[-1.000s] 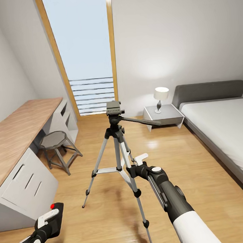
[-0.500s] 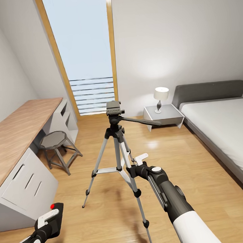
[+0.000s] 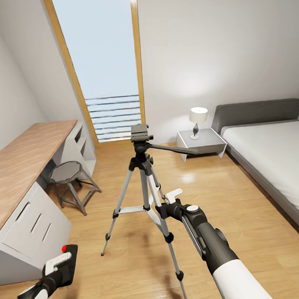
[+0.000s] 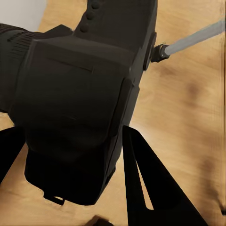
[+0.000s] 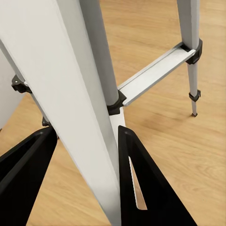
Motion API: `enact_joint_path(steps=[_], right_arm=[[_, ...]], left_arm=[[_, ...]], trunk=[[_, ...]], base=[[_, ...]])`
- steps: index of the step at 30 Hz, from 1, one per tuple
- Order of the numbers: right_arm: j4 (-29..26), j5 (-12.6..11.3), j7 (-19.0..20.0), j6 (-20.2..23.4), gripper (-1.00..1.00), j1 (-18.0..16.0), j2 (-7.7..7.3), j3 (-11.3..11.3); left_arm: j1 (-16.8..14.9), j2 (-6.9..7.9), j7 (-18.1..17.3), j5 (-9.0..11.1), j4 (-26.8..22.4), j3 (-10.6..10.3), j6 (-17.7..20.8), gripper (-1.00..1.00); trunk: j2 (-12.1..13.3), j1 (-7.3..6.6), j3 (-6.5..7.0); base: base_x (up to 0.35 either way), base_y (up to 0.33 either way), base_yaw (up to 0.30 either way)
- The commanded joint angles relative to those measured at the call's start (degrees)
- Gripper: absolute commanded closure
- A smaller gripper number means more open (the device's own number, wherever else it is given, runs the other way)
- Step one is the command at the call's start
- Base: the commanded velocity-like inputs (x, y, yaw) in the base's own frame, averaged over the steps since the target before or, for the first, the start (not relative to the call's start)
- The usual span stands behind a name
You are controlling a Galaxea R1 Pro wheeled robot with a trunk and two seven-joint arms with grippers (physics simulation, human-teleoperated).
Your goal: Attach the digital camera to the camera tripod in the bedroom.
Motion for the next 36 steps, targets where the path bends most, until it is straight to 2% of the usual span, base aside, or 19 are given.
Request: enact_joint_path(steps=[1, 6, 7, 11, 12, 16, 17, 20, 21, 24, 25, 28, 29, 36], right_arm=[[-0.1, 0.6, 0.4, 0.2, 1.0, 0.0, 0.02, -0.1], [-0.1, 0.6, 0.4, 0.1, 1.0, 0.0, 0.02, -0.1], [-0.1, 0.6, 0.4, 0.1, 1.0, 0.0, 0.02, -0.1], [-0.1, 0.6, 0.4, 0.1, 1.0, 0.0, 0.02, -0.1], [-0.1, 0.6, 0.4, 0.1, 1.0, 0.0, 0.02, -0.1], [-0.1, 0.6, 0.4, 0.0, 1.0, 0.0, 0.02, -0.1], [-0.1, 0.6, 0.4, 0.0, 1.0, 0.0, 0.02, -0.1], [-0.1, 0.6, 0.4, 0.0, 1.0, 0.0, 0.02, -0.1], [-0.1, 0.6, 0.4, 0.0, 1.0, 0.0, 0.02, -0.1], [-0.1, 0.6, 0.4, 0.0, 1.0, 0.0, 0.02, -0.1], [-0.1, 0.6, 0.4, 0.0, 1.0, 0.0, 0.02, -0.1], [0.0, 0.6, 0.4, 0.0, 1.0, 0.0, 0.02, -0.1], [0.0, 0.6, 0.4, 0.0, 1.0, 0.0, 0.02, -0.1], [0.0, 0.6, 0.4, 0.0, 1.0, 0.0, 0.02, -0.1]], left_arm=[[-0.1, 0.37, 0.6, 0.5, -1.0, -0.1, 0.6, 1.0], [-0.1, 2.3, 3.5, 0.5, -7.7, 2.5, 4.4, 1.0], [-0.1, 2.72, 5.2, 0.5, -10.3, 3.7, 6.2, 1.0], [-0.2, 3.2, 8.5, 0.5, -15.6, 6.3, 10.4, 1.0], [-0.2, 3.39, 9.7, 0.5, -18.2, 7.6, 12.5, 1.0], [-0.3, 3.67, 11.4, 0.4, -22.7, 10.1, 16.3, 1.0], [-0.5, 3.77, 11.8, 0.4, -24.3, 11.3, 17.9, 1.0], [-1.4, 3.96, 12.2, 0.4, -25.9, 12.9, 20.0, 1.0], [-2.5, 4.15, 12.3, 0.4, -26.6, 13.8, 21.2, 1.0], [-4.4, 4.44, 12.5, 0.4, -27.2, 14.6, 22.9, 1.0], [-5.9, 4.66, 12.5, 0.4, -27.4, 14.9, 24.0, 1.0], [-8.6, 4.91, 12.6, 0.4, -27.6, 15.2, 25.9, 1.0], [-10.7, 4.99, 12.6, 0.4, -27.6, 15.4, 27.3, 1.0], [-18.3, 4.8, 13.6, 0.4, -27.6, 15.5, 33.0, 1.0]], trunk=[[-0.1, 0.04, -0.12], [-0.1, 0.04, -0.12], [-0.1, 0.04, -0.12], [-0.1, 0.04, -0.12], [-0.1, 0.04, -0.12], [-0.1, 0.04, -0.12], [-0.1, 0.04, -0.12], [-0.1, 0.04, -0.12], [-0.1, 0.04, -0.12], [-0.1, 0.04, -0.12], [-0.1, 0.04, -0.12], [-0.1, 0.04, -0.12], [-0.1, 0.04, -0.12], [-0.1, 0.04, -0.12]], base=[[0.0, 0.0, 0.0], [0.0, 0.0, 0.0], [0.0, 0.0, 0.0], [0.0, 0.0, 0.0], [0.0, 0.0, 0.0], [0.0, 0.0, 0.0], [0.0, 0.0, 0.0], [0.0, 0.0, 0.0], [0.0, 0.0, 0.0], [0.0, 0.0, 0.0], [0.0, 0.0, 0.0], [0.0, 0.0, 0.0], [0.0, 0.0, 0.0], [0.0, 0.0, 0.0]])
